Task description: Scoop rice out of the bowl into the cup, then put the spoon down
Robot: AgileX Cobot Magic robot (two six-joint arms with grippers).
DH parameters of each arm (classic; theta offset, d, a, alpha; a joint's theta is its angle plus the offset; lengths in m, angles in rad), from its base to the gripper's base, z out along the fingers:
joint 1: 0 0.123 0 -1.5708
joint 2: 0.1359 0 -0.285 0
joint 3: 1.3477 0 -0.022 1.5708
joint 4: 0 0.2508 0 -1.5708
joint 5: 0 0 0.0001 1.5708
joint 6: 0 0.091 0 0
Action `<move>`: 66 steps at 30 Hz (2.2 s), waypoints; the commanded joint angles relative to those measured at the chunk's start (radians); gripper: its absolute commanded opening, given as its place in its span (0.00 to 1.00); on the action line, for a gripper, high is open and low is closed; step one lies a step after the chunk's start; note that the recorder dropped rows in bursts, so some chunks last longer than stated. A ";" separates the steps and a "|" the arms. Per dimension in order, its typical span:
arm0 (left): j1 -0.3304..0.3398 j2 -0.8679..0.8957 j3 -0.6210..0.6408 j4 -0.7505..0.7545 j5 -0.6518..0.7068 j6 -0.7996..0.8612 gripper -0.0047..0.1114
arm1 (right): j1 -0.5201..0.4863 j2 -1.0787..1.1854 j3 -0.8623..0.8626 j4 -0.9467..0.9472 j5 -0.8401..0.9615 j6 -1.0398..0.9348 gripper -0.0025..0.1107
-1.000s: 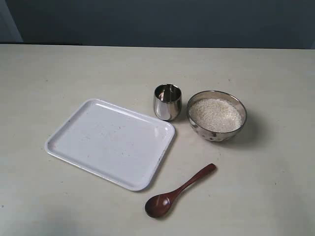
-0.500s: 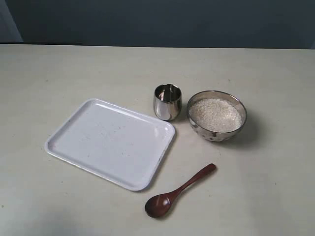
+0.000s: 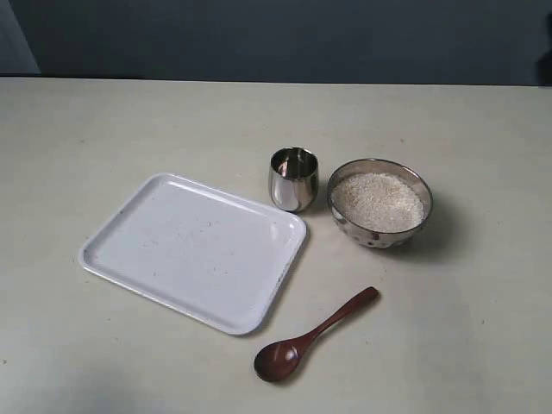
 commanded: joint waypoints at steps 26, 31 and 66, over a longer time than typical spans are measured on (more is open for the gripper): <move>0.000 -0.004 -0.002 0.003 -0.015 -0.006 0.04 | 0.758 0.290 0.184 -0.178 0.064 -0.431 0.42; -0.002 -0.004 -0.002 0.003 -0.015 -0.006 0.04 | 0.814 0.309 0.224 -0.308 -0.058 -0.433 0.42; -0.062 -0.004 -0.002 0.003 -0.015 -0.006 0.04 | 0.812 0.598 0.241 -0.539 -0.339 -0.445 0.42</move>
